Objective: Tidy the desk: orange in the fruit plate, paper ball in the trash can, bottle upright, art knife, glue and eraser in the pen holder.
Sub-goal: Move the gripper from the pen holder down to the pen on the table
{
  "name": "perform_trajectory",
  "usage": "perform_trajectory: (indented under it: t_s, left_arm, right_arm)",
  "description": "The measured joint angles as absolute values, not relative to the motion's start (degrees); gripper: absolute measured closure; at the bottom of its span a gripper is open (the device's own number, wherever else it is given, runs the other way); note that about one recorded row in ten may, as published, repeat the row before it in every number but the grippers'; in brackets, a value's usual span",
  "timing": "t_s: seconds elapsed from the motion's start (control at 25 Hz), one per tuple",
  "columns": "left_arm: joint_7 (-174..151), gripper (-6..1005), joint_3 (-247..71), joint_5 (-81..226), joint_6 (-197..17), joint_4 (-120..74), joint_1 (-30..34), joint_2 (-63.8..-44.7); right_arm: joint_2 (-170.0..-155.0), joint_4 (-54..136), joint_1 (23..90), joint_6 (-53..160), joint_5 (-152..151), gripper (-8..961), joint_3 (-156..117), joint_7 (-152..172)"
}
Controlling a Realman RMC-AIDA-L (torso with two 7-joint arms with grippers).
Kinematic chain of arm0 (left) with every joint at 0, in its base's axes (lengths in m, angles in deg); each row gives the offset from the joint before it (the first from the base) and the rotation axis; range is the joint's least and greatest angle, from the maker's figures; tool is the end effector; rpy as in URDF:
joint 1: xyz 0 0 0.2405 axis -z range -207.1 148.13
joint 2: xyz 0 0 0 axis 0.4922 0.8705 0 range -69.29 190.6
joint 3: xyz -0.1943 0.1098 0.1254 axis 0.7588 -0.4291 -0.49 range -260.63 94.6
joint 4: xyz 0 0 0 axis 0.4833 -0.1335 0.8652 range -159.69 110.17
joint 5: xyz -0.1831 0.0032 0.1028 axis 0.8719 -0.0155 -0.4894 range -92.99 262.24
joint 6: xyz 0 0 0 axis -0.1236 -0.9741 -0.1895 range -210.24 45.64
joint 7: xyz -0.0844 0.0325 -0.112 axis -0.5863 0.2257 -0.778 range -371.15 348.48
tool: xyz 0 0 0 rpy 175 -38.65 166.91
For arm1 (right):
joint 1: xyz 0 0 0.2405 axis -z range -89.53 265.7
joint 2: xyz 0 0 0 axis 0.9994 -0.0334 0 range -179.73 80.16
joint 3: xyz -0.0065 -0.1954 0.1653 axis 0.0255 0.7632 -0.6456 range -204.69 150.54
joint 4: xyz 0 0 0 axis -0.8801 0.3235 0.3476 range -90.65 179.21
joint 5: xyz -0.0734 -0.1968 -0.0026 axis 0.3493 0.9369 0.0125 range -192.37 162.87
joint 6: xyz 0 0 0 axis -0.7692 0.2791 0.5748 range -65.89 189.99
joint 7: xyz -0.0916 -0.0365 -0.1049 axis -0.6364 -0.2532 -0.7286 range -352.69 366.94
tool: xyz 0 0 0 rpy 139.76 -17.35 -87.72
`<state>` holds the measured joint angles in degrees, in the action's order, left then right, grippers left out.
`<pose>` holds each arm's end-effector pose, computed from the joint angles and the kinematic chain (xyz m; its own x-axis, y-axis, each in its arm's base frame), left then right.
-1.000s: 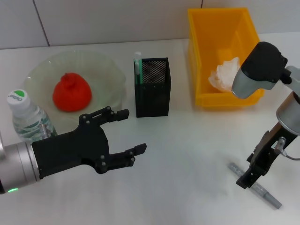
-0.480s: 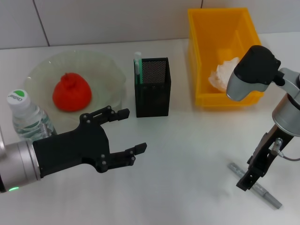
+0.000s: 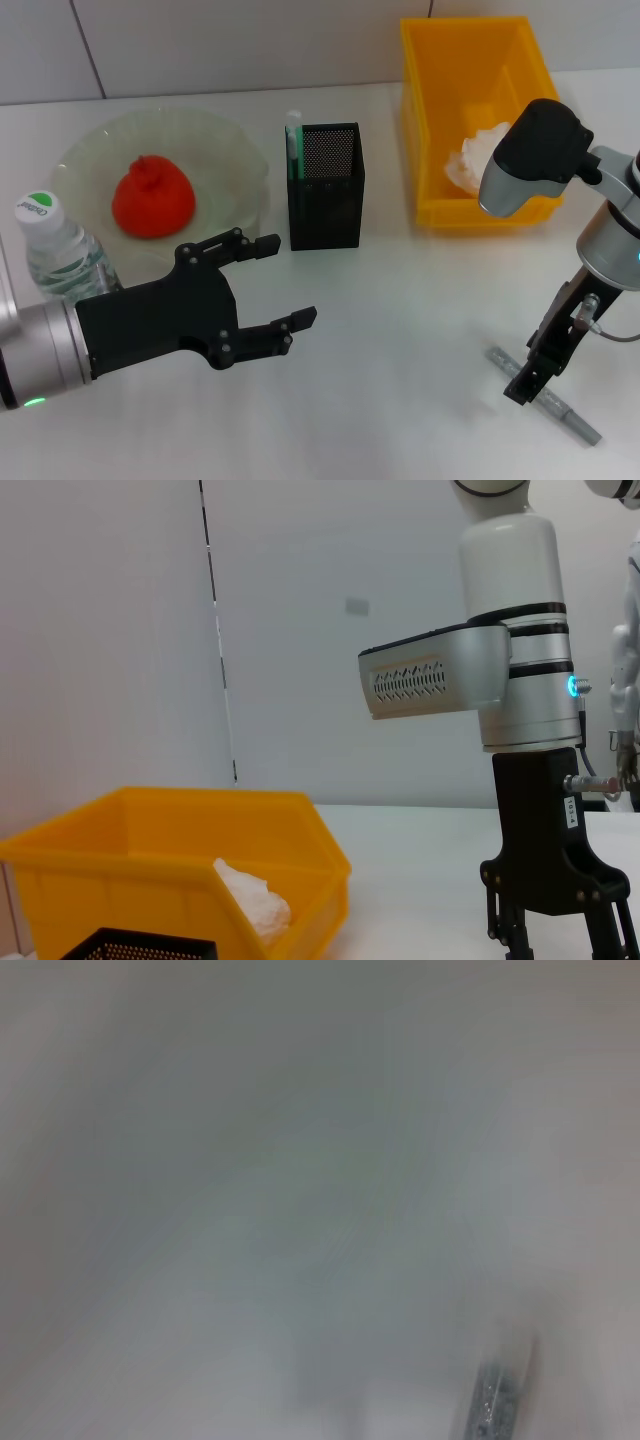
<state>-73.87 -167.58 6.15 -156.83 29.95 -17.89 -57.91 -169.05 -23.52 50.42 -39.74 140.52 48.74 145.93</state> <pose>-0.2241 0.2814 -0.0404 0.8451 -0.0229 0.5342 0.1529 -0.9470 -0.2825 0.2157 0.3303 -0.0005 0.6074 -0.6344 0.4782 -0.5620 -0.7685 -0.3058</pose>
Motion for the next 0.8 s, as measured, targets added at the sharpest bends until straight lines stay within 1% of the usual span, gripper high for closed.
perform_trajectory:
  t_s: [0.8]
  left_arm:
    - [-73.82,181,-167.65,6.14,-156.83,29.82,-17.79,-57.81]
  right_arm:
    - [-168.99,-20.78,48.86,-38.4,140.81,192,49.55,146.01]
